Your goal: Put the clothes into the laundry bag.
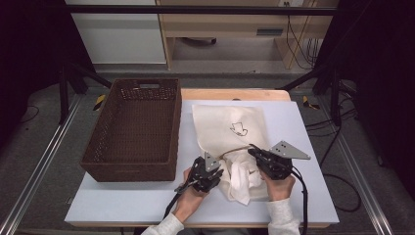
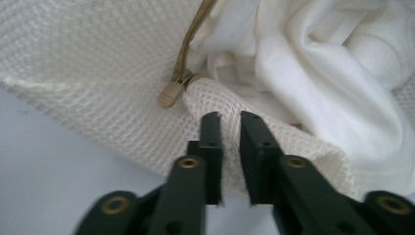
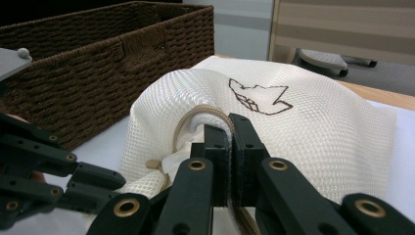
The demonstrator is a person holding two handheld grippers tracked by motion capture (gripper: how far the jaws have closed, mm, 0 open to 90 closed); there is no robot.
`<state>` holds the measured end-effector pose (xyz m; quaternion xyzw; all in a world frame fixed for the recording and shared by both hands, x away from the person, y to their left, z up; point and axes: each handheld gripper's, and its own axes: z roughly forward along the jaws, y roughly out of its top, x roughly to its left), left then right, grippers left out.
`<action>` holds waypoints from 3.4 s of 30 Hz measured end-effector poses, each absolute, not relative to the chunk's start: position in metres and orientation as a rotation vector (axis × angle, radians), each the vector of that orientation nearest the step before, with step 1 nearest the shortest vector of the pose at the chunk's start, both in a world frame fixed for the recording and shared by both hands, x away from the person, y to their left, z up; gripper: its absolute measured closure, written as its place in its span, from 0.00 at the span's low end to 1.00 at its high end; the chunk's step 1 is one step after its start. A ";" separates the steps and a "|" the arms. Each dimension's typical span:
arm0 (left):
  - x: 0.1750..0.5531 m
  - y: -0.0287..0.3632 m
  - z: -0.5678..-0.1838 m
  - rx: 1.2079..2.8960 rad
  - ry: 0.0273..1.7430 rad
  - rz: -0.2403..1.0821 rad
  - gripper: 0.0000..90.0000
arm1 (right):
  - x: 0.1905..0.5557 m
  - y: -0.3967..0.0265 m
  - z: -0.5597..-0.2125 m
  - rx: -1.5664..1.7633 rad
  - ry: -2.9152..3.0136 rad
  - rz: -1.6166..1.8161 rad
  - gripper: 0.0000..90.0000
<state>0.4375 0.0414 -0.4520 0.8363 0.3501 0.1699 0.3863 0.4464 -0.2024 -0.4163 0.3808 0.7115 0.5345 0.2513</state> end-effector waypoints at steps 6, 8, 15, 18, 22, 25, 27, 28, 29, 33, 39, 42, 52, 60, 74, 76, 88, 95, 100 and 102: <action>0.413 0.079 -0.447 2.087 0.875 0.506 0.98 | 0.445 -0.198 -0.415 1.035 1.966 1.443 0.97; 0.402 0.091 -0.448 2.082 0.871 0.515 0.98 | 0.444 -0.194 -0.416 1.032 1.984 1.428 0.97; 0.392 0.101 -0.461 2.057 0.873 0.495 0.78 | 0.440 -0.186 -0.419 1.016 2.011 1.371 0.97; 0.403 0.090 -0.465 2.058 0.899 0.455 0.46 | 0.440 -0.185 -0.419 1.018 2.011 1.369 0.97; 0.419 0.082 -0.475 2.092 0.932 0.406 0.57 | 0.440 -0.187 -0.420 1.020 2.010 1.375 0.97; 0.415 0.089 -0.478 2.084 0.928 0.357 0.80 | 0.439 -0.189 -0.420 1.021 2.007 1.371 0.96; 0.409 0.093 -0.477 2.089 0.912 0.381 0.86 | 0.440 -0.189 -0.422 1.017 2.011 1.367 0.95; 0.407 0.094 -0.477 2.092 0.910 0.388 0.88 | 0.439 -0.189 -0.423 1.018 2.019 1.364 0.94; 0.405 0.095 -0.478 2.091 0.910 0.390 0.89 | 0.439 -0.187 -0.424 1.014 2.023 1.357 0.93; 0.401 0.096 -0.486 2.123 0.890 0.425 0.90 | 0.438 -0.182 -0.427 1.006 2.023 1.335 0.84; 0.400 0.096 -0.488 2.111 0.891 0.430 0.91 | 0.435 -0.179 -0.429 1.004 2.020 1.359 0.57; 0.401 0.096 -0.488 2.110 0.890 0.428 0.90 | 0.431 -0.179 -0.426 0.984 2.033 1.337 0.38; 0.402 0.097 -0.488 2.107 0.896 0.410 0.90 | 0.405 -0.202 -0.410 1.042 1.950 1.399 0.29; 0.403 0.097 -0.488 2.107 0.894 0.397 0.90 | 0.393 -0.195 -0.441 1.085 2.081 1.328 0.34; 0.402 0.097 -0.488 2.105 0.893 0.402 0.90 | 0.419 -0.174 -0.484 1.208 2.180 1.134 0.86; 0.402 0.097 -0.488 2.106 0.893 0.401 0.90 | 0.425 -0.173 -0.479 1.220 2.184 1.128 0.87; 0.403 0.097 -0.488 2.103 0.895 0.388 0.92 | 0.472 -0.133 -0.481 1.147 2.060 1.106 0.87; 0.403 0.098 -0.488 2.102 0.895 0.386 0.92 | 0.471 -0.135 -0.478 1.181 2.111 1.145 0.70; 0.403 0.098 -0.488 2.101 0.896 0.382 0.92 | 0.439 -0.153 -0.459 1.133 2.099 1.224 0.51; 0.403 0.098 -0.488 2.101 0.897 0.380 0.91 | 0.432 -0.158 -0.456 1.119 2.082 1.230 0.48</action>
